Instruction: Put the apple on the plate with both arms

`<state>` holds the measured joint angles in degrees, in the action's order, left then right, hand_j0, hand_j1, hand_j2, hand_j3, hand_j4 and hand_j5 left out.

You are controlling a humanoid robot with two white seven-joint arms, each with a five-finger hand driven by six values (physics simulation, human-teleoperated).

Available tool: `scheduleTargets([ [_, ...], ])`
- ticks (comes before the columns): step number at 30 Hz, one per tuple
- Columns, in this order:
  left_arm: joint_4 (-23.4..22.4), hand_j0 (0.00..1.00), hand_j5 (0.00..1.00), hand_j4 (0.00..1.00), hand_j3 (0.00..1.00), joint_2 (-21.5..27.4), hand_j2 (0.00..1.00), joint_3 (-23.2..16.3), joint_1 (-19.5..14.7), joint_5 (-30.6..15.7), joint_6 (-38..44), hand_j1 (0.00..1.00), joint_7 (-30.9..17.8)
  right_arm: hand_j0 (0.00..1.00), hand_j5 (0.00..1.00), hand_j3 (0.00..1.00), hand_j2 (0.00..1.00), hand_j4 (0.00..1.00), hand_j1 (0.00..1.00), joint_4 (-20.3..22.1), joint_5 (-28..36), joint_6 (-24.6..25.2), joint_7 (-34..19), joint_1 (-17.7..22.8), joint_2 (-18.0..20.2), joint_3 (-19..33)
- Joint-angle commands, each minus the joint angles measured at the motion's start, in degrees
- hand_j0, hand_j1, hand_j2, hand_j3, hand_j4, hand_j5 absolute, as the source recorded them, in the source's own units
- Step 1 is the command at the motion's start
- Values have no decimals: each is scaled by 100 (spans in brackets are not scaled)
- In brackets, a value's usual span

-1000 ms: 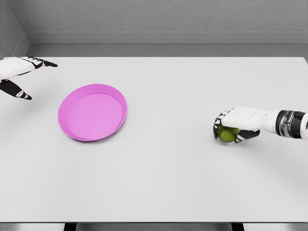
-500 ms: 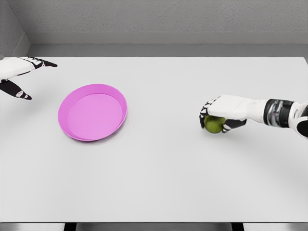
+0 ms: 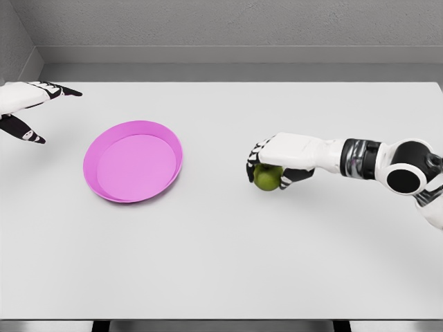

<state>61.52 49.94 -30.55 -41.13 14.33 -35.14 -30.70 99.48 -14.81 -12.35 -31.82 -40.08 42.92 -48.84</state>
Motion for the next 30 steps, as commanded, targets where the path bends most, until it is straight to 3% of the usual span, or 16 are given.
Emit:
scheduleTargets([
  [1,0,100,100,100,100,7,100,5,0,-45,14,100,3,47,47,47,47,47,47,2,22,13,10,0,-205,6],
  [7,0,100,100,100,100,7,100,5,0,-36,14,100,3,47,47,47,47,47,47,-33,30,57,10,-97,-531,-38],
  [14,0,100,100,100,100,7,100,5,0,-36,14,100,3,48,48,48,48,48,48,-51,22,119,1,-158,-654,-56],
  [15,9,100,100,100,100,7,100,5,0,-36,14,100,3,59,59,59,59,59,59,-51,22,110,1,-158,-654,-56],
  [16,9,100,100,100,100,7,100,5,0,-36,14,100,3,100,100,100,100,100,100,-60,13,119,1,-158,-654,-56],
  [27,9,100,100,100,100,16,100,5,0,-36,14,100,3,100,100,100,100,100,100,-16,13,92,1,-158,-601,-38],
  [29,0,100,100,100,100,25,100,5,0,-36,14,100,3,100,100,100,100,100,100,-25,4,57,1,-167,-434,233],
  [30,9,100,100,100,100,25,100,5,0,-45,14,100,3,100,100,100,100,100,100,-16,13,13,10,-132,-48,734],
])
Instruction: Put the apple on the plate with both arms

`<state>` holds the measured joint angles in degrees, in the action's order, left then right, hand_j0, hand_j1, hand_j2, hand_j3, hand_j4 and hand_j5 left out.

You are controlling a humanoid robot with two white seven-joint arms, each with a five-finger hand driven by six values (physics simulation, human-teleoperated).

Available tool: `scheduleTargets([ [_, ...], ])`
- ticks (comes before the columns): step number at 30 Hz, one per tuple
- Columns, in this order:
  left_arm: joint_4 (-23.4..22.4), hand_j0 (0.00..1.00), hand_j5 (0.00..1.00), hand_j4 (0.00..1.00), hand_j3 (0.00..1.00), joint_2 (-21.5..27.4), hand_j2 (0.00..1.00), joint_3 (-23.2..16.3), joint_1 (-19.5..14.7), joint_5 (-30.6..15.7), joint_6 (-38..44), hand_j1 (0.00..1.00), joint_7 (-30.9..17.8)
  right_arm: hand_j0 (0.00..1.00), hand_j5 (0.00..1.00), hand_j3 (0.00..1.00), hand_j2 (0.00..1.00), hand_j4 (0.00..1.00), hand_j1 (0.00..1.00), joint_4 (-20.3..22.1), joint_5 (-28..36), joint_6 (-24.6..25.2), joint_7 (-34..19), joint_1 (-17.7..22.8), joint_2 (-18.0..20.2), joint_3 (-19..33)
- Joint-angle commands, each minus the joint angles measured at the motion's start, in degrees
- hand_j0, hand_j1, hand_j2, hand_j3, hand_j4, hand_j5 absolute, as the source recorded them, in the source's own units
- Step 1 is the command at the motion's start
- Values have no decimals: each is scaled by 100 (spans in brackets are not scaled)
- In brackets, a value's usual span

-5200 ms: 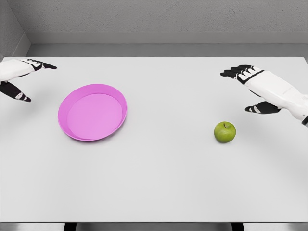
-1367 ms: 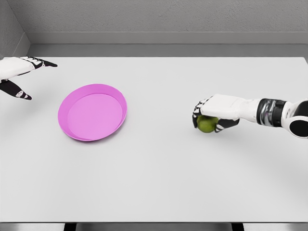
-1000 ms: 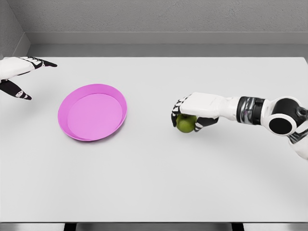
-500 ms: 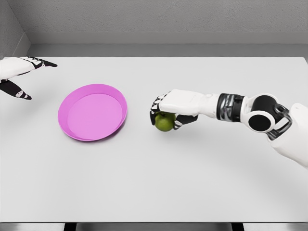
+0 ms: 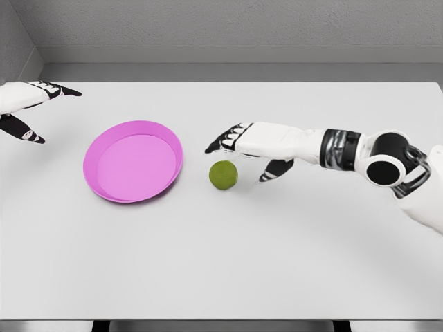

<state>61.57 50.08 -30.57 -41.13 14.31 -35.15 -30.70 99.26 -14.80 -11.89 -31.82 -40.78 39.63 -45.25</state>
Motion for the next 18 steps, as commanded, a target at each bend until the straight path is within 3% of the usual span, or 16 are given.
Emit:
scheduleTargets([
  [1,4,100,100,100,100,10,100,7,0,-42,15,100,3,100,100,100,100,100,100,5,21,-112,9,18,729,972],
  [2,4,100,100,100,100,10,100,-2,0,-42,15,100,3,100,100,100,100,100,100,-21,21,-296,9,114,1046,1456],
  [4,4,100,100,100,100,28,100,-2,0,-42,15,100,3,100,100,100,100,100,100,-56,38,-796,18,842,1590,2799],
  [6,4,100,100,100,100,28,100,7,0,-42,15,100,3,100,100,100,100,100,100,-161,100,-1332,18,1440,1820,3539],
  [8,66,100,100,100,100,10,100,-2,0,-33,15,100,3,100,100,100,100,100,100,-337,135,-1826,18,1600,1934,3672],
  [10,373,100,100,100,100,133,100,-11,97,-33,15,100,3,100,100,100,100,100,100,-408,135,-1896,18,1767,1943,3663],
  [12,883,100,100,100,100,133,100,-63,158,37,15,100,3,100,100,100,100,100,100,-364,126,-2010,18,1776,1917,3646],
  [14,1603,100,100,100,100,11,100,-72,106,634,15,100,29,100,100,100,100,100,100,-329,126,-2311,18,1907,1864,3602],
  [17,2561,100,100,100,100,-464,100,-204,0,969,15,100,20,100,100,100,100,100,100,-109,100,-2311,9,1855,1714,3285],
  [18,2685,100,100,100,100,-657,100,-450,-175,1118,15,100,20,100,100,100,100,100,100,-39,100,-2311,9,1855,1714,3276],
])
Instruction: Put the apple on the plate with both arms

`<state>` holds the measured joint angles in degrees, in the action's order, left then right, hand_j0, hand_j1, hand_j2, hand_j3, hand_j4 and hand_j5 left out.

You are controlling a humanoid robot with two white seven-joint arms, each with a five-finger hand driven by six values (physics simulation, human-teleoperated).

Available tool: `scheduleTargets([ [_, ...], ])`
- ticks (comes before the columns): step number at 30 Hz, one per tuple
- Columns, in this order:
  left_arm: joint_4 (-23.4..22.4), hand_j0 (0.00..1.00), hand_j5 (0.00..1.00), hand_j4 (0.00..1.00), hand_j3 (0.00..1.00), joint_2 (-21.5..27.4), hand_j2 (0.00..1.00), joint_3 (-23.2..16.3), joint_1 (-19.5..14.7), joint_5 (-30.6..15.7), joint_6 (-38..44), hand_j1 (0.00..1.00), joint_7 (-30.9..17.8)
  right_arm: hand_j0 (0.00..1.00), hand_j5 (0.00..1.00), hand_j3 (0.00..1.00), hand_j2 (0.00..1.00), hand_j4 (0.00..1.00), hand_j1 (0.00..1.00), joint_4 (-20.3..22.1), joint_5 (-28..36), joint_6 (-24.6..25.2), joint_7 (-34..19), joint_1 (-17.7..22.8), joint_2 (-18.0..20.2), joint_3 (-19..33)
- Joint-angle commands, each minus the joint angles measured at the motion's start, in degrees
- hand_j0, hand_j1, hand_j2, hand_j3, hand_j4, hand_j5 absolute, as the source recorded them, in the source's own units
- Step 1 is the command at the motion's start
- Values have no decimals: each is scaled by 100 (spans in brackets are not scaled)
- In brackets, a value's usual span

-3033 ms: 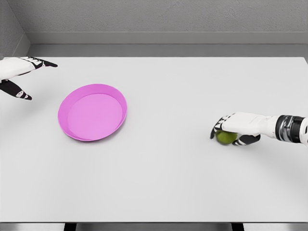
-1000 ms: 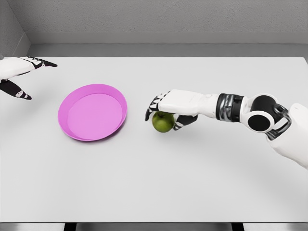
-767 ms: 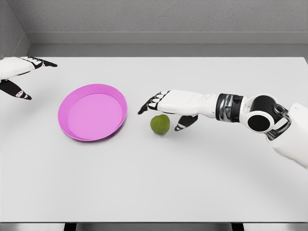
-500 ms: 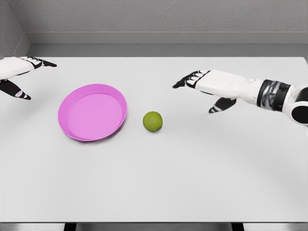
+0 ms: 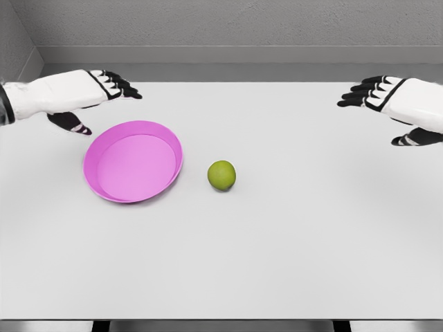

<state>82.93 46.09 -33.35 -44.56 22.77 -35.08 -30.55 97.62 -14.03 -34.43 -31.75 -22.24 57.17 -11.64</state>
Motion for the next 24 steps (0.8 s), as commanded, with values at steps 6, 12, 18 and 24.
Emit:
scheduleTargets([
  [6,566,100,100,100,100,-1216,100,-1358,-712,869,8,100,-13,100,100,100,100,100,100,275,32,-57,-7,-70,-100,-84],
  [12,593,100,100,100,100,-1489,100,-2299,-1019,869,8,100,-13,100,100,100,100,100,100,257,32,-57,-7,-62,-224,-84],
  [18,549,100,100,100,100,-1630,100,-2967,-1318,1194,8,100,-57,100,100,100,100,100,100,266,32,-57,-7,-62,-382,-84],
  [24,505,100,100,100,100,-1682,100,-2985,-1327,1651,8,100,-188,100,100,100,100,100,100,275,32,-57,-7,-18,-373,-84],
])
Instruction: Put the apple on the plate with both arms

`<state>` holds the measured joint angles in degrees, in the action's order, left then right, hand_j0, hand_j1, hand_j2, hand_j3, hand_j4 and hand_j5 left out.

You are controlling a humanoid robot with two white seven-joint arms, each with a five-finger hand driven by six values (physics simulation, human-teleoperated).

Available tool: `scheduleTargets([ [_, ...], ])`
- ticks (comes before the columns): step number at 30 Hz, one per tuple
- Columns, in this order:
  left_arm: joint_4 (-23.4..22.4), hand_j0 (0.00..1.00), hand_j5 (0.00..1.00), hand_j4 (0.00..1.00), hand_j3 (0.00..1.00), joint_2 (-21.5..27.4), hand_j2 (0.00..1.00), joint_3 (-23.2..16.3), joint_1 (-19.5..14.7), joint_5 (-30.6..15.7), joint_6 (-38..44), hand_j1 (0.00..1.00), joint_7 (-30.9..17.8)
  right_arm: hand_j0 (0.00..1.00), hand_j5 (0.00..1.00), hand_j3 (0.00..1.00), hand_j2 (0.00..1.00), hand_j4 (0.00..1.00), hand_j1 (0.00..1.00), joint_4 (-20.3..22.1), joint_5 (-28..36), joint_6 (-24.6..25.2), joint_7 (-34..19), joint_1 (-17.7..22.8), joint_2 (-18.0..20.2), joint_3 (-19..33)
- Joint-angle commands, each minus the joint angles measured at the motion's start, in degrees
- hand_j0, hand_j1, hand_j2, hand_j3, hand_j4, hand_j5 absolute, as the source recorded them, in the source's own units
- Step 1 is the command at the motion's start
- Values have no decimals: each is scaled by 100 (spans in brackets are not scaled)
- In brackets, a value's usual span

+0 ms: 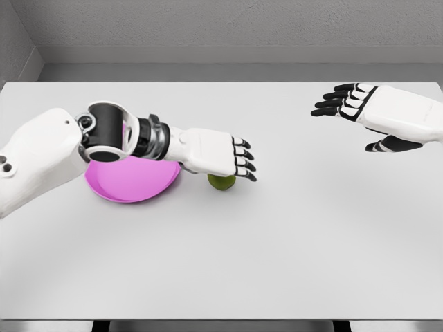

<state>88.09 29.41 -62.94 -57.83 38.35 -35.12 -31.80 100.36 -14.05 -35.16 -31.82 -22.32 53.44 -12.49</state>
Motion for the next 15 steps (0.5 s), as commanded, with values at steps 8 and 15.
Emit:
scheduleTargets([
  [8,-389,100,100,100,100,-252,100,-140,9,428,12,100,-81,100,100,100,100,100,100,2,34,16,0,0,0,1],
  [15,-512,100,100,100,100,-260,100,-245,35,533,12,100,-72,100,100,100,100,100,100,-7,34,16,0,-26,-9,-34],
])
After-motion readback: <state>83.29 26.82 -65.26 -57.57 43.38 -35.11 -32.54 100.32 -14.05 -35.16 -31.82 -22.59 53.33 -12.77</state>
